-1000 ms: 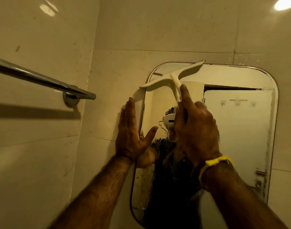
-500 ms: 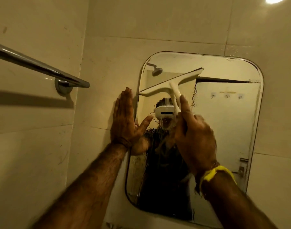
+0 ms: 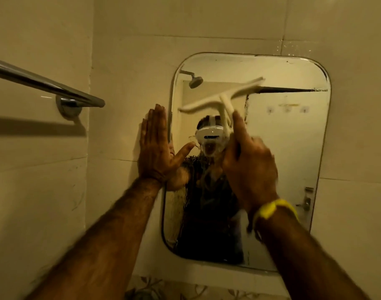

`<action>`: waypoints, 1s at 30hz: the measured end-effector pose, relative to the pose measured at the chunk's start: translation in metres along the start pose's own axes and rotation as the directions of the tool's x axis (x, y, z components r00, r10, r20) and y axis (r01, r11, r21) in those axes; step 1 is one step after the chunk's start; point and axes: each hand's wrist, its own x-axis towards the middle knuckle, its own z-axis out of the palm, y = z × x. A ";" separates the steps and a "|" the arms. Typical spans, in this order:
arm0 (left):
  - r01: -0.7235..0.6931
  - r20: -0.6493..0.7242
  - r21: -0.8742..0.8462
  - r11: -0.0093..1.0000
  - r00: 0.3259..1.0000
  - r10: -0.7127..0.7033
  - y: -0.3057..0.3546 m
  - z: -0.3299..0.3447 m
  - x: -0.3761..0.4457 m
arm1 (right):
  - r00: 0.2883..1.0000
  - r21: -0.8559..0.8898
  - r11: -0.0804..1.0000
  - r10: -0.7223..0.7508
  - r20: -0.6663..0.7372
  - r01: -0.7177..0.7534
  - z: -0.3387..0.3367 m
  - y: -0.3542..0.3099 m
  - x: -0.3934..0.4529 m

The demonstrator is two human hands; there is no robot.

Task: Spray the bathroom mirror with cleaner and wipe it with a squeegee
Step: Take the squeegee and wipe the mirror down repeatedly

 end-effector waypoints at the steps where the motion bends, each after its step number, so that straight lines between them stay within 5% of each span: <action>1: -0.005 -0.003 0.008 1.000 1.000 0.005 0.000 0.000 -0.001 | 1.000 -0.010 1.000 0.003 -0.031 -0.003 0.001 -0.006 0.018; 5: -0.008 0.023 0.057 0.998 1.000 0.007 0.002 -0.004 0.000 | 0.994 0.018 0.997 0.082 -0.075 -0.081 0.005 -0.016 0.055; 11: -0.085 0.068 0.146 0.986 0.995 0.076 -0.003 -0.004 0.002 | 0.995 0.020 0.995 0.098 0.015 -0.098 0.008 0.001 -0.037; 14: -0.102 0.062 0.164 0.981 0.994 0.093 -0.003 0.001 0.000 | 0.996 0.018 0.999 0.051 -0.078 -0.049 0.007 -0.003 0.009; 18: -0.096 0.065 0.146 0.985 0.994 0.087 -0.004 -0.002 0.000 | 0.969 0.078 0.981 0.186 -0.162 -0.175 0.006 -0.007 0.064; 24: -0.100 0.033 0.122 0.987 0.995 0.097 -0.005 0.002 -0.001 | 0.972 0.059 0.978 0.206 -0.113 -0.200 0.017 -0.016 -0.030; 30: -0.085 0.032 0.149 0.985 0.996 0.081 -0.007 0.000 -0.001 | 0.949 0.091 0.966 0.254 -0.185 -0.241 0.007 -0.018 0.066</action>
